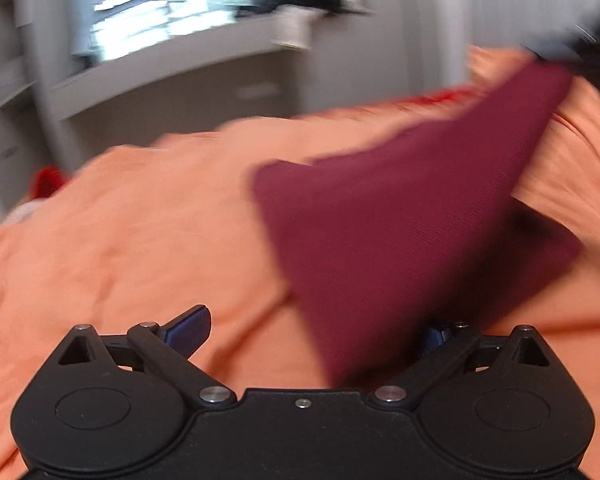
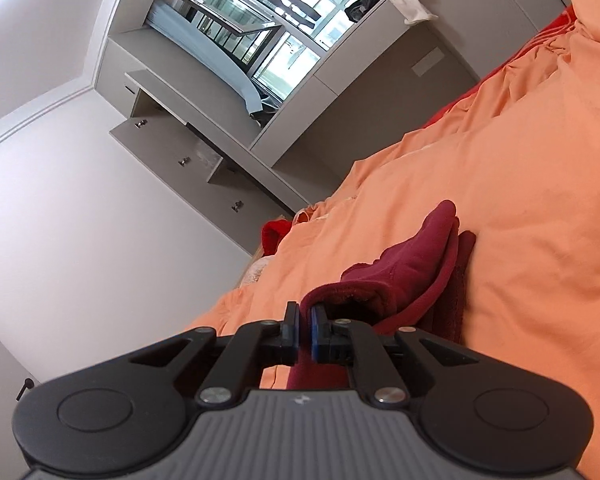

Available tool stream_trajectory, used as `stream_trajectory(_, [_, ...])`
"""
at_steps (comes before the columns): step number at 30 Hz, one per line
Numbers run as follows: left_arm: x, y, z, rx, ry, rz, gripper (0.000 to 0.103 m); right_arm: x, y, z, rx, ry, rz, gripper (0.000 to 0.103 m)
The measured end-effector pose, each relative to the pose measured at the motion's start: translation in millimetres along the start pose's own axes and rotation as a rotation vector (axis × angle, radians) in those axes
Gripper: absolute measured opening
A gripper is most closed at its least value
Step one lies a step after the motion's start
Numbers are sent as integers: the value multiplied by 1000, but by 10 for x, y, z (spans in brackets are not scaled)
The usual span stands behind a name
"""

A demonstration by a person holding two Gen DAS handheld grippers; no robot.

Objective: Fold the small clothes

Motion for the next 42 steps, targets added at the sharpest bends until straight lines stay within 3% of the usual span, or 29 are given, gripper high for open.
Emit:
stream_trajectory(2, [-181, 58, 13, 9, 80, -9, 101, 35, 10, 25, 3, -16, -4, 6])
stream_trajectory(6, [-362, 113, 120, -19, 75, -84, 103, 188, 45, 159, -34, -38, 40, 6])
stream_trajectory(10, [-415, 51, 272, -99, 124, -48, 103, 557, 17, 472, -137, -94, 136, 6])
stream_trajectory(16, [-417, 80, 310, -126, 96, -42, 102, 787, -7, 650, -204, -135, 133, 7])
stream_trajectory(17, [-443, 103, 317, -128, 101, -31, 102, 766, 7, 656, -208, -133, 138, 10])
stream_trajectory(19, [-484, 210, 350, -139, 120, -5, 102, 768, 66, 644, -217, -151, 136, 37])
stream_trajectory(21, [-529, 366, 379, -169, 136, 21, 98, 720, 198, 612, -213, -163, 119, 49])
stream_trajectory(23, [-586, 572, 368, -148, 154, 52, 97, 677, 402, 512, -162, -137, 142, 52])
stream_trajectory(27, [-672, 826, 69, -6, 204, 73, 102, 597, 477, 40, -48, -18, 190, 57])
stream_trajectory(30, [-580, 564, -160, -10, 189, 85, 102, 608, 51, -385, -43, 29, 174, 57])
stream_trajectory(35, [-301, 100, -143, -83, 102, 100, 100, 831, -893, -705, -160, 37, 257, 51])
stream_trajectory(38, [-236, 2, -16, -103, 71, 105, 100, 944, -1190, -735, -170, -6, 203, 40])
stream_trajectory(40, [-236, -18, 41, -110, 65, 110, 100, 981, -1347, -738, -199, -19, 192, 14])
stream_trajectory(42, [-243, -31, 64, -115, 61, 123, 100, 994, -1419, -778, -182, -24, 163, 14])
Point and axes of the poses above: each gripper's, at about its wrist camera, not at the fingertips, and y roughly against the way its jaws point, x to its right, z to its underside, the point moved 3 cm from there along -y, roughly the way its jaws point, and after that the axes turned 2 degrees about -z, right-handed, at the moved point
